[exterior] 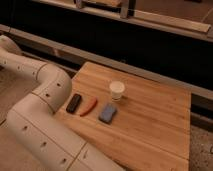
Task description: Push the ceramic bowl across the table
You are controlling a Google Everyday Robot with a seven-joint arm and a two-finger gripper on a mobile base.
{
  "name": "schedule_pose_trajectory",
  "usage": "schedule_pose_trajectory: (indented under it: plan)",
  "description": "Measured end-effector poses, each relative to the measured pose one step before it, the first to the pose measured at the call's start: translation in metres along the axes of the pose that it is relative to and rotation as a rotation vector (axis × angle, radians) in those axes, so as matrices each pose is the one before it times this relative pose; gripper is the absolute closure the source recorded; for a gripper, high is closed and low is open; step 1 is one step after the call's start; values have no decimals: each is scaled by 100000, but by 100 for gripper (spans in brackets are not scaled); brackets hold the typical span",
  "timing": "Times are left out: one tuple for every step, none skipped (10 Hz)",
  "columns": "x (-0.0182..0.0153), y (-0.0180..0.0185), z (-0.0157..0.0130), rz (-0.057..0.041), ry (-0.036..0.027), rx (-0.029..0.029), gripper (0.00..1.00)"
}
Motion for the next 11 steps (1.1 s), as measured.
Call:
schedule_pose_trajectory:
  plan:
    - [29,-1166,-1067,3082,-1236,1057,100]
    - [426,-735,-366,1767,178,728,100]
    - [1291,-881,97,2400,1537,738,100]
    - [2002,-545,864,1747,2913,-93,100]
    - [2100,-482,891,1556,2605,-503,100]
    - [1795,-381,764,1039,2082,-405,100]
    - [2207,-445,772,1110,2084,-693,100]
    - [1452,-128,430,430,1223,-401,100]
    - [827,75,190,-39,557,-275,100]
    - [451,96,99,-185,274,-145,98]
    - [24,108,-18,-93,-184,-233,89]
